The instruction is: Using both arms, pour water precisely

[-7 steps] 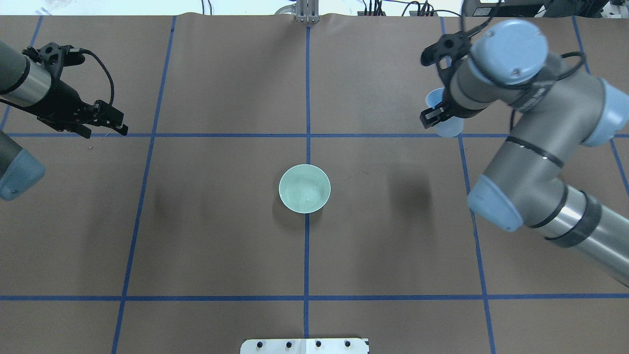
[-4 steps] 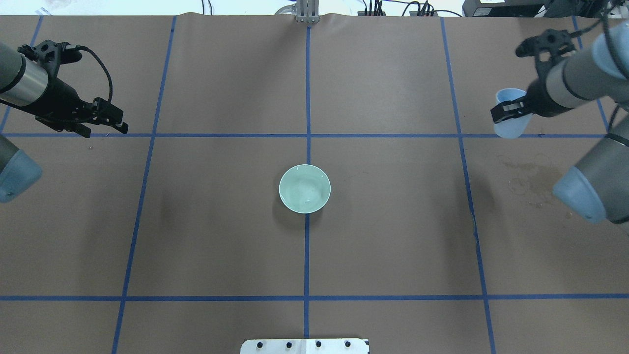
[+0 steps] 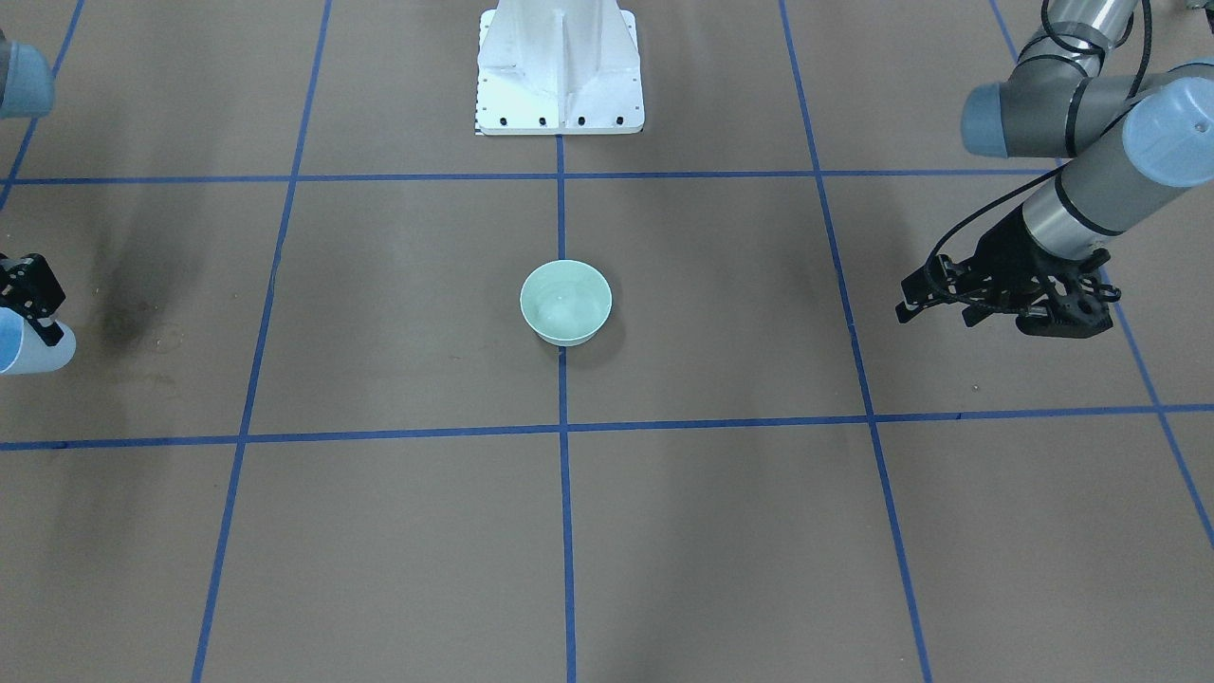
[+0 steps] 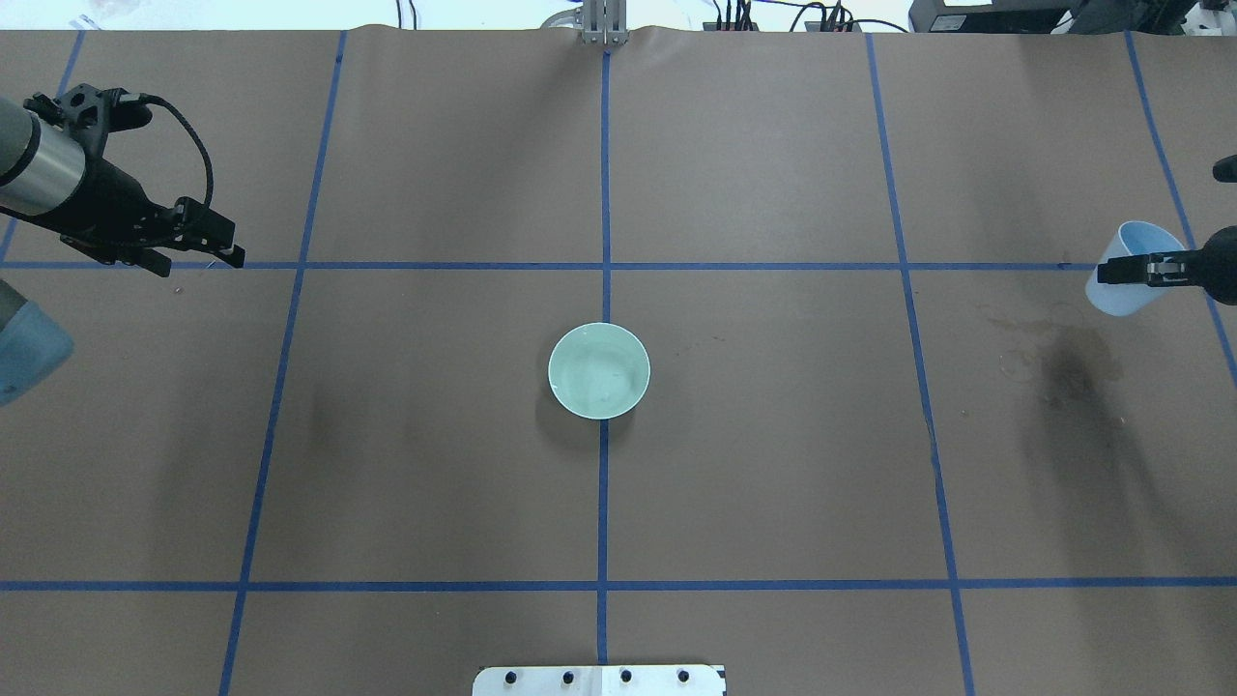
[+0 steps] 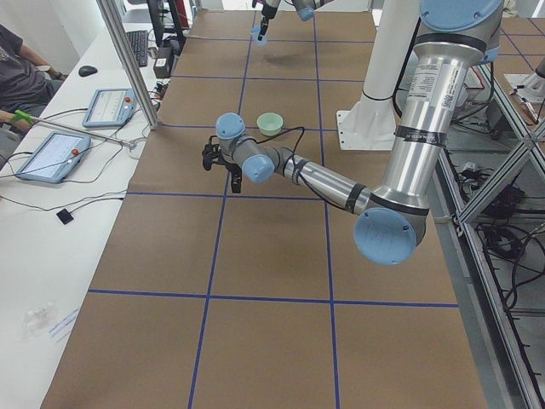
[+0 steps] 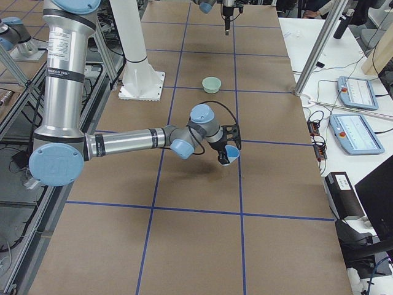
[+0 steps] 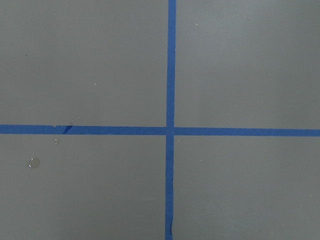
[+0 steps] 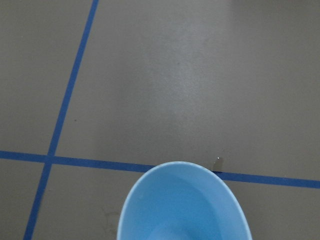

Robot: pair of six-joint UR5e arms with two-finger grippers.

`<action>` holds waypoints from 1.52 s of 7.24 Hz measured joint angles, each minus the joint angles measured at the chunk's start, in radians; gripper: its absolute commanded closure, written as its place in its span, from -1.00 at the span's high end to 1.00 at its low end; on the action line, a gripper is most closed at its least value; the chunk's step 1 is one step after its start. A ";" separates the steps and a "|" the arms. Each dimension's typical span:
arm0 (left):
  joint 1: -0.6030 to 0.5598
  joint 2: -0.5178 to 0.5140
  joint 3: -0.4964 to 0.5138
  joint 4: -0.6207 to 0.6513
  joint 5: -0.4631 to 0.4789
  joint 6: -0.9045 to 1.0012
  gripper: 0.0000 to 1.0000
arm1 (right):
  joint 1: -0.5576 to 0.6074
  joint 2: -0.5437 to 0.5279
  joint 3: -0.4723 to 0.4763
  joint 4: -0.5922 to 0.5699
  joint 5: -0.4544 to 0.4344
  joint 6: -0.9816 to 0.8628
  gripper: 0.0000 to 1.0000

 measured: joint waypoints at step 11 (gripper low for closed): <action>-0.002 0.013 -0.020 0.003 0.000 0.000 0.98 | -0.228 -0.031 -0.199 0.451 -0.273 0.064 0.28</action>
